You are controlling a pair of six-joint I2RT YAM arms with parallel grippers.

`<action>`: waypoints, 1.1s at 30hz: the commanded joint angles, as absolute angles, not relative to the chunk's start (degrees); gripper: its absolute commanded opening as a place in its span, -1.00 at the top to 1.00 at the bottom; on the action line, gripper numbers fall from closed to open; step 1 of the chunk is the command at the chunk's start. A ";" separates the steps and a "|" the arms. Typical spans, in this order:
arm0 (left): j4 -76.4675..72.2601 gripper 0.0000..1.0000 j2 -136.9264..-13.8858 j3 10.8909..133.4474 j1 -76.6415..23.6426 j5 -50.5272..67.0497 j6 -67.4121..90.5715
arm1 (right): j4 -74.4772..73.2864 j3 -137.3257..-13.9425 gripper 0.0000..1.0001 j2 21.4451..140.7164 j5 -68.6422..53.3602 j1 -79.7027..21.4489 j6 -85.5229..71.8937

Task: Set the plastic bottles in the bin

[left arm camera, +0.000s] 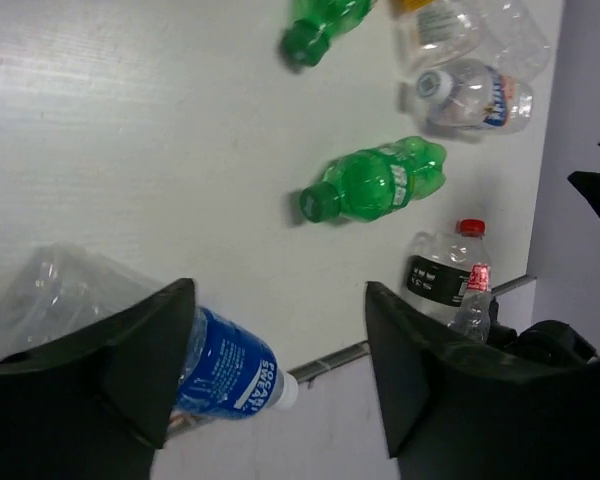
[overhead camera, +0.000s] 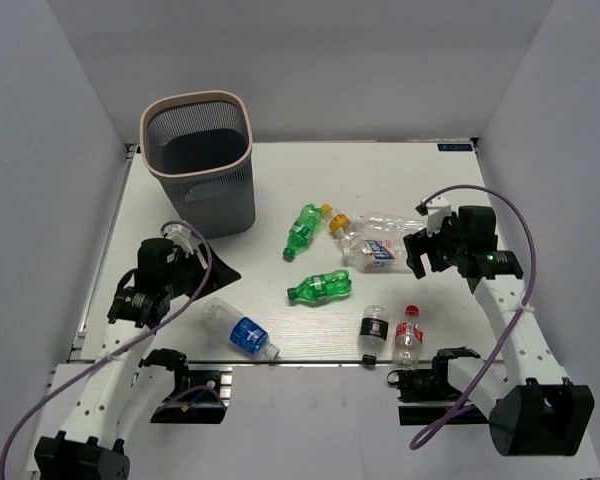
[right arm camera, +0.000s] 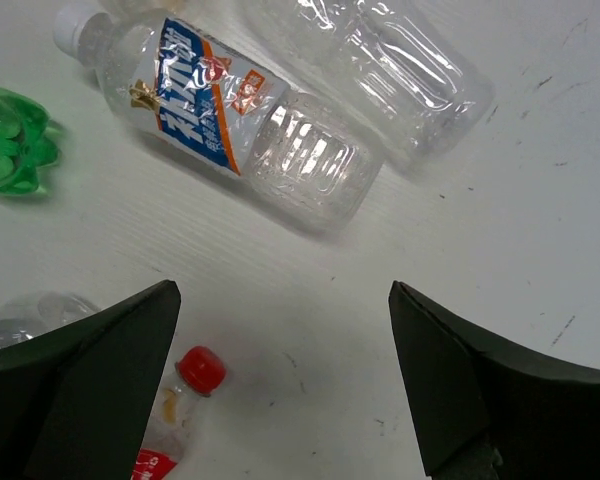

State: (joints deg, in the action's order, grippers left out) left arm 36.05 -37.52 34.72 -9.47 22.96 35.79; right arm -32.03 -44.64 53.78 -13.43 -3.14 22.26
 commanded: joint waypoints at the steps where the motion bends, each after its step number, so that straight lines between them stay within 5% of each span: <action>1: 43.04 -0.45 -41.12 40.42 -9.32 21.19 36.37 | -36.89 -50.00 -0.81 56.68 -12.47 -3.08 27.94; 4: 48.83 -0.21 -43.75 43.32 -9.84 16.82 42.41 | -39.72 -50.10 -0.81 57.75 -15.11 -2.99 33.04; 5: 50.69 -0.15 -44.47 44.98 -9.84 15.92 43.58 | -38.33 -49.58 -0.65 56.87 -15.47 -3.16 31.65; 7: 57.26 -0.10 -45.70 47.01 -9.84 12.33 46.30 | -36.84 -48.87 0.99 56.43 -16.08 -3.16 29.28; 9: 61.41 -0.23 -46.41 49.65 -9.84 9.94 49.30 | -35.95 -48.69 1.00 55.81 -17.74 -3.34 26.47; 10: 63.18 -0.29 -46.93 50.27 -9.84 9.06 50.00 | -35.60 -48.52 0.07 55.90 -18.88 -3.34 25.67; 11: 65.80 -0.48 -46.93 50.80 -9.84 8.36 50.62 | -35.60 -48.78 -0.49 56.33 -19.51 -3.43 25.66; 12: 66.79 -0.56 -47.46 50.80 -9.84 8.35 50.62 | -36.03 -48.95 -0.81 57.38 -21.86 -3.34 25.75; 23: 69.26 -0.87 -47.99 42.99 -9.84 9.49 52.99 | -32.52 -49.66 -0.81 64.42 -24.87 -3.60 20.22; 33: 53.80 -0.99 -51.15 34.20 -9.84 5.80 56.16 | -31.55 -48.69 -0.81 65.57 -24.96 -3.60 20.83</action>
State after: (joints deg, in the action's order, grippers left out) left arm 61.04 -49.74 34.98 -9.61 8.40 54.85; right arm -32.93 -48.01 65.67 -23.53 -3.46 20.99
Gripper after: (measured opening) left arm 0.994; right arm 0.904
